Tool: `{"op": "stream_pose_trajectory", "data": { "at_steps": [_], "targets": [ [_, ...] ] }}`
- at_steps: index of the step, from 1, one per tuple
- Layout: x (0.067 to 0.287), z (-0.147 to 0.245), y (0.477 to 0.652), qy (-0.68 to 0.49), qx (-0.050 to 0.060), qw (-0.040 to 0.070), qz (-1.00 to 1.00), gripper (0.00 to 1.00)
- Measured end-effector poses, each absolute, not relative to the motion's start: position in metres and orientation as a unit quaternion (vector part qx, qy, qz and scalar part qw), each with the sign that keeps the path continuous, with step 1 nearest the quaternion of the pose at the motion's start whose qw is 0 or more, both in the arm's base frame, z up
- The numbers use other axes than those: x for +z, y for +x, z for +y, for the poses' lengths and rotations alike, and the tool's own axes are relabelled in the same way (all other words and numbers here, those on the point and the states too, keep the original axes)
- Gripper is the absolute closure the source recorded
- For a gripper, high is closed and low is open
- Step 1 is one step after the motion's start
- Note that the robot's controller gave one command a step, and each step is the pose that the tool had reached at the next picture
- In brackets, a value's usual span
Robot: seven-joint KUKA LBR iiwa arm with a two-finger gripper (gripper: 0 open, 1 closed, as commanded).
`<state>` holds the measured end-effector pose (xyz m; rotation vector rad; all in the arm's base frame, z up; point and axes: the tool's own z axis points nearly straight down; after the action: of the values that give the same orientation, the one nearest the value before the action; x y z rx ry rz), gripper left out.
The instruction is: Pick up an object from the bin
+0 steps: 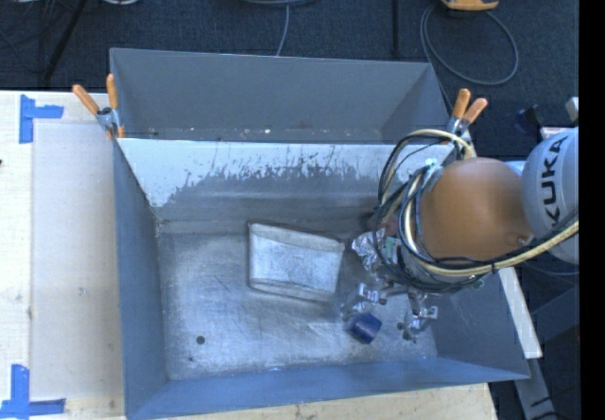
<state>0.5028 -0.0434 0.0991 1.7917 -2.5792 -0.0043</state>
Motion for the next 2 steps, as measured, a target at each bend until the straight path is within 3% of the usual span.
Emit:
{"op": "stream_pose_trajectory", "data": {
  "at_steps": [1,2],
  "targets": [
    [0.0705,-0.0403,0.5006,0.638,-0.001,0.001,-0.77,0.0],
    [0.0708,-0.04,0.5005,0.637,-0.001,0.001,-0.771,0.0]
  ]
}}
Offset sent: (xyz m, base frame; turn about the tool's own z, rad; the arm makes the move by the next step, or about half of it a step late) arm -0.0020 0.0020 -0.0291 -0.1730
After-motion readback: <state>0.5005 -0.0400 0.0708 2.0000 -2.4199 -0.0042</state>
